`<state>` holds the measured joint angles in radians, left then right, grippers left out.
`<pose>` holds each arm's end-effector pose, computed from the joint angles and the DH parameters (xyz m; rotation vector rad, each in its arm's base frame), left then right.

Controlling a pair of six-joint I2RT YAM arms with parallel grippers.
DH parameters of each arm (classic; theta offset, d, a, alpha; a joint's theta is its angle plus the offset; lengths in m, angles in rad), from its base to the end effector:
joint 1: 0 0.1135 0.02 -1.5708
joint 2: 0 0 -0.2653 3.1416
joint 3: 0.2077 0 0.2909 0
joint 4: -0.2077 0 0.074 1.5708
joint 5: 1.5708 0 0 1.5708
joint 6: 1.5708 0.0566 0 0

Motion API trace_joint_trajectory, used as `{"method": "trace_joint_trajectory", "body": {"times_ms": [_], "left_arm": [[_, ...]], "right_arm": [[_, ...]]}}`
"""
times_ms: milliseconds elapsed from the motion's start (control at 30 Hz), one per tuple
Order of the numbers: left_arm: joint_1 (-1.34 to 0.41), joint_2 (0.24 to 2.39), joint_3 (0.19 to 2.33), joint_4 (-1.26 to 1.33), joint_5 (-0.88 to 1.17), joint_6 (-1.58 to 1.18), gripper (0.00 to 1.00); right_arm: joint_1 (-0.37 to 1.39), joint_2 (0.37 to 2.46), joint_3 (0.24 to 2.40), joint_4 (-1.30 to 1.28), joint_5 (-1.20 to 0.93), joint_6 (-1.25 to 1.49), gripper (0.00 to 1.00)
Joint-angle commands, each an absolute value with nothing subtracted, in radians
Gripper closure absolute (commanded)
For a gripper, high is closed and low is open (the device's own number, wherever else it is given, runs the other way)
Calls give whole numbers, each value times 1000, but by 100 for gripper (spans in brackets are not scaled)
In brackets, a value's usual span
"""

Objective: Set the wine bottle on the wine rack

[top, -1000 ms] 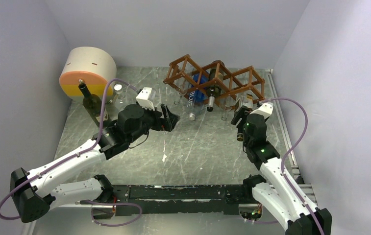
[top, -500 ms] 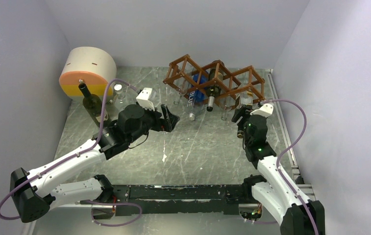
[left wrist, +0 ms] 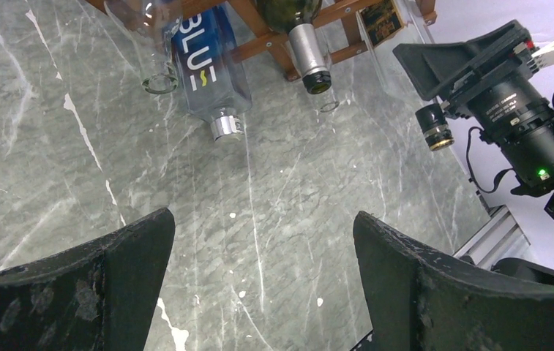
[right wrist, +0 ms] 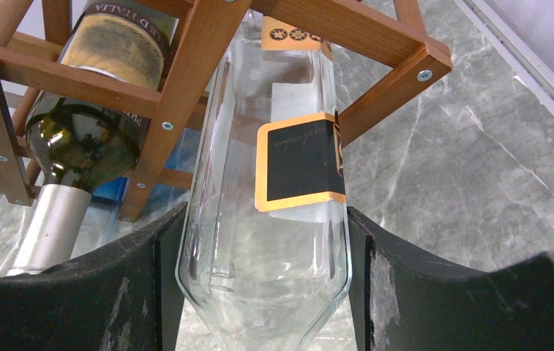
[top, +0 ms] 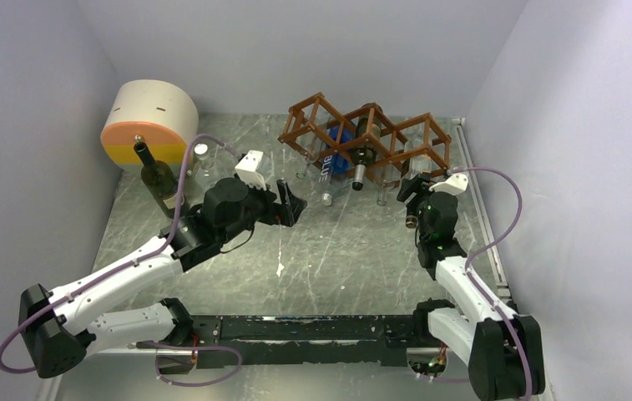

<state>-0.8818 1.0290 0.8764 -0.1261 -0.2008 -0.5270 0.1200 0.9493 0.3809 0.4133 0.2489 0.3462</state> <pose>0.1982 -0.2229 0.3212 0.1947 1.9100 -0.7878 0.2648 0.0179 0.2066 0.3756 1.6814 0.1301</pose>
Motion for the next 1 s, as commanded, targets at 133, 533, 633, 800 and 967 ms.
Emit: {"method": "trace_joint_trajectory", "body": {"times_ms": [133, 533, 633, 800, 967], "left_arm": [[-885, 1060, 910, -139, -165, -482, 5], [-886, 1061, 920, -144, -156, -463, 5], [-885, 1061, 925, -150, -154, -462, 5], [-885, 1058, 929, -163, -158, -462, 5], [-885, 1052, 930, -174, -161, -459, 5]], "right_arm": [[106, 1007, 406, 880, 204, 372, 100], [56, 1153, 530, 846, 153, 357, 100], [45, 1180, 576, 793, 147, 355, 100], [35, 1221, 642, 695, 181, 376, 77], [31, 1263, 704, 590, 214, 398, 44]]}}
